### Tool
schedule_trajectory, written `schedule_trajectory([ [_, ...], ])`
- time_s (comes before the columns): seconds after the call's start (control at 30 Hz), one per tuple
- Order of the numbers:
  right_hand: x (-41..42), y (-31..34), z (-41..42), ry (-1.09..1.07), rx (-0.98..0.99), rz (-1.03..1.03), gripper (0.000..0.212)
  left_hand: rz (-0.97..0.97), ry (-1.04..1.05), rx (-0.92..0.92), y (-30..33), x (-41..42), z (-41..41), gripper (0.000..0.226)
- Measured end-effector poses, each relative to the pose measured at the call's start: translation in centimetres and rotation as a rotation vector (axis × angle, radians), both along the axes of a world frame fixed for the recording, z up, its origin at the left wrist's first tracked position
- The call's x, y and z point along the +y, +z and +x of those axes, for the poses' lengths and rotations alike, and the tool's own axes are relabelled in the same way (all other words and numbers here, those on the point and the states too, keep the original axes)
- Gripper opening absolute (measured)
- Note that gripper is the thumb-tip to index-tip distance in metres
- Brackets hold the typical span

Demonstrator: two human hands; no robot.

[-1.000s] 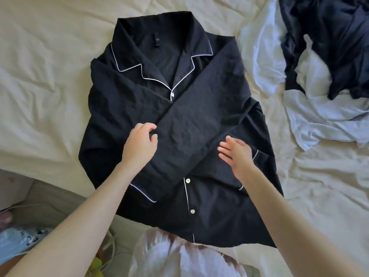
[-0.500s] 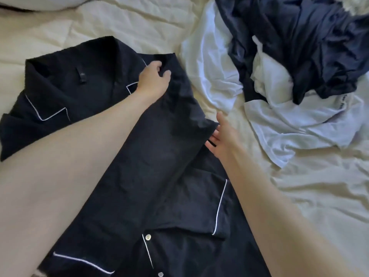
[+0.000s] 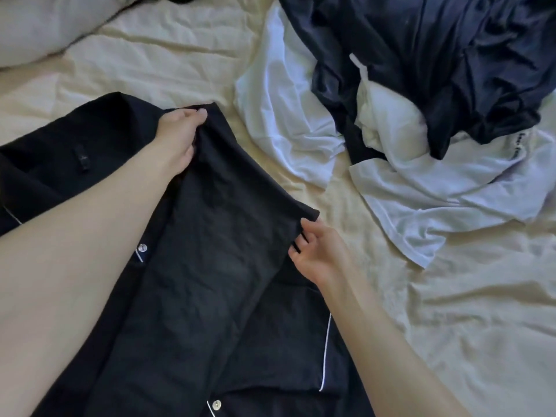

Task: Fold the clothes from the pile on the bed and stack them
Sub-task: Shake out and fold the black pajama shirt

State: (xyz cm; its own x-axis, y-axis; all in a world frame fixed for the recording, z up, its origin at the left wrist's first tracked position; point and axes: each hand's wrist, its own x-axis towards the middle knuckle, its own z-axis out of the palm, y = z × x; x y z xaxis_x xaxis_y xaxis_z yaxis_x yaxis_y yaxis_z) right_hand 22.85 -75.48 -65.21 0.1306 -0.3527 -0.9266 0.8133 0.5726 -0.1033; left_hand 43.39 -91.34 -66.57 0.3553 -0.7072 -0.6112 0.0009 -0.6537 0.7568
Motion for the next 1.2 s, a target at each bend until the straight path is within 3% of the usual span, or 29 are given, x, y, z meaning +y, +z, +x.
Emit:
schedule_trajectory([
  [0.1,0.4,0.0,0.5,0.102,0.152,-0.058,0.033,-0.022,-0.125,-0.162,-0.3,0.5,0.8,0.007],
  [0.2,1.2,0.1,0.9,0.268,0.321,-0.073,0.053,-0.044,-0.287,-0.349,-0.2,1.9,1.0,0.037],
  [0.3,2.5,0.7,1.2,0.376,0.444,-0.082,0.045,-0.144,-0.406,-0.585,0.7,5.5,1.2,0.045],
  [0.43,5.5,2.2,1.8,0.449,0.559,-0.089,0.028,-0.240,-0.419,-0.644,1.7,13.5,2.2,0.035],
  [0.53,8.7,3.1,2.3,0.480,0.578,-0.062,0.014,-0.156,-0.399,-0.666,2.5,20.6,3.4,0.030],
  [0.7,14.6,4.1,5.0,0.666,0.448,0.033,0.012,0.054,-0.352,-0.737,4.5,31.3,6.2,0.030],
  [0.87,20.8,4.2,9.7,0.949,0.453,0.085,0.021,0.320,-0.271,-0.672,6.0,40.1,8.5,0.042],
  [1.0,23.7,4.0,12.8,0.906,0.372,0.156,0.017,0.508,-0.285,-0.682,5.8,43.6,10.0,0.054],
  [1.1,24.5,3.8,14.9,0.934,0.421,0.145,0.010,0.475,-0.090,-0.474,5.1,44.1,11.4,0.043],
  [1.2,25.3,4.0,16.4,0.936,0.444,0.154,0.019,0.396,-0.006,-0.352,4.8,44.5,12.6,0.033],
])
